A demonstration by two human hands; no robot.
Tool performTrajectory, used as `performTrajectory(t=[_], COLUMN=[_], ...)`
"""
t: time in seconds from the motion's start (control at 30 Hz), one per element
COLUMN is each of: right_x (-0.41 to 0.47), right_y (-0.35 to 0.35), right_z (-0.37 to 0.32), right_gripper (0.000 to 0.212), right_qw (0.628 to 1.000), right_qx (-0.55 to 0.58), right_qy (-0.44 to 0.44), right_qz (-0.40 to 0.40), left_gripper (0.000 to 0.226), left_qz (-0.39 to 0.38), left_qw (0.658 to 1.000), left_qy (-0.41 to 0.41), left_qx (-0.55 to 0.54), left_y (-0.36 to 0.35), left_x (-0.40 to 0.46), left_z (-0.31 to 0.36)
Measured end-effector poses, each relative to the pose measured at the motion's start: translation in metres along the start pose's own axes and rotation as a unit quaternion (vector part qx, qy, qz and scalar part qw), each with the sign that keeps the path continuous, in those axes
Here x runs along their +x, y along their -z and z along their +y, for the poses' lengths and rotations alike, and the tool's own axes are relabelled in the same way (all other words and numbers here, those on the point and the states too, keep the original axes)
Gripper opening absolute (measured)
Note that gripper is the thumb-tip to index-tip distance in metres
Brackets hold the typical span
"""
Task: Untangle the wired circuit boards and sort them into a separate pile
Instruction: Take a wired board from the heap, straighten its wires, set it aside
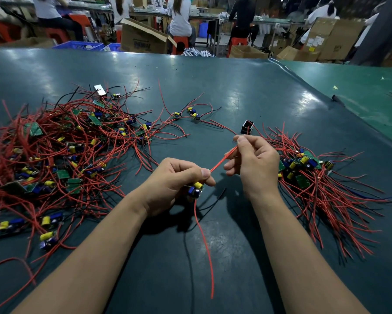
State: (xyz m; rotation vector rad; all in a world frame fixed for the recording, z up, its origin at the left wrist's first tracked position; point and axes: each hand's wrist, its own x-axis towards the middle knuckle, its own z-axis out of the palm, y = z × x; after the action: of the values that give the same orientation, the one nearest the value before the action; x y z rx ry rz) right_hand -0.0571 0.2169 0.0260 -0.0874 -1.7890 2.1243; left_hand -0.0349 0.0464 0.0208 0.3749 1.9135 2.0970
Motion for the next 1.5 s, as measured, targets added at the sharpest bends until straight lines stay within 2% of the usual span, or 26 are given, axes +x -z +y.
performTrajectory(t=[0.1,0.2,0.27,0.3,0.43,0.53,0.63,0.73,0.8,0.9,1.0,1.07,1.17,1.23,1.33,1.4,1.5], right_x=[0.002,-0.008,-0.017,-0.019,-0.020,-0.023,-0.026,-0.029,-0.030,-0.027,-0.022,-0.019,-0.013,-0.008,-0.004,-0.003,-0.003], right_y=[0.000,-0.003,-0.006,-0.006,-0.006,-0.010,-0.011,-0.011,-0.016,-0.017,-0.009,-0.006,-0.002,0.000,0.008,0.012,0.013], right_z=[-0.003,-0.005,-0.005,-0.005,-0.005,-0.002,-0.004,-0.009,-0.012,-0.019,-0.028,-0.030,-0.028,-0.030,-0.028,-0.025,-0.021], right_gripper=[0.028,0.047,0.039,0.032,0.016,0.005,0.008,0.020,0.012,0.009,0.008,0.007,0.019,0.017,0.011,0.006,0.020], right_qw=[0.993,0.961,0.929,0.921,0.912,0.919,0.919,0.918,0.938,0.982,0.991,0.987,0.976,0.961,0.908,0.881,0.883], right_qx=[0.037,-0.021,-0.022,-0.013,-0.027,-0.073,-0.110,-0.075,-0.070,-0.026,0.006,0.051,0.140,0.188,0.323,0.367,0.351], right_qy=[-0.110,-0.183,-0.193,-0.186,-0.166,-0.126,-0.071,-0.081,-0.064,0.022,0.128,0.148,0.133,0.100,-0.005,-0.064,-0.121], right_qz=[-0.027,-0.206,-0.316,-0.342,-0.374,-0.367,-0.372,-0.382,-0.334,-0.185,-0.044,0.024,0.103,0.174,0.266,0.292,0.288], left_gripper=[0.020,0.021,0.021,0.023,0.016,0.009,0.008,0.014,0.019,0.021,0.022,0.023,0.019,0.018,0.018,0.019,0.019], left_qz=[0.052,0.117,0.150,0.164,0.204,0.253,0.271,0.287,0.311,0.365,0.385,0.389,0.376,0.373,0.373,0.375,0.374], left_qw=[0.998,0.991,0.984,0.980,0.964,0.943,0.931,0.926,0.921,0.904,0.896,0.894,0.898,0.900,0.901,0.901,0.902], left_qy=[-0.022,-0.056,-0.088,-0.108,-0.170,-0.211,-0.238,-0.239,-0.232,-0.223,-0.218,-0.218,-0.218,-0.217,-0.214,-0.210,-0.205], left_qx=[-0.025,-0.036,-0.038,-0.027,0.027,0.049,0.063,0.047,0.037,0.010,0.031,0.054,0.070,0.068,0.067,0.067,0.068], left_y=[-0.002,-0.003,-0.002,-0.001,-0.002,-0.003,-0.004,-0.002,0.003,0.012,0.015,0.014,0.012,0.012,0.012,0.013,0.012], left_x=[0.000,0.003,0.004,0.004,0.005,0.008,0.006,0.006,0.007,0.011,0.011,0.011,0.012,0.012,0.012,0.012,0.013], left_z=[-0.001,-0.001,0.001,0.002,0.003,0.001,0.003,0.006,0.007,0.009,0.007,0.005,0.004,0.003,0.002,0.003,0.003])
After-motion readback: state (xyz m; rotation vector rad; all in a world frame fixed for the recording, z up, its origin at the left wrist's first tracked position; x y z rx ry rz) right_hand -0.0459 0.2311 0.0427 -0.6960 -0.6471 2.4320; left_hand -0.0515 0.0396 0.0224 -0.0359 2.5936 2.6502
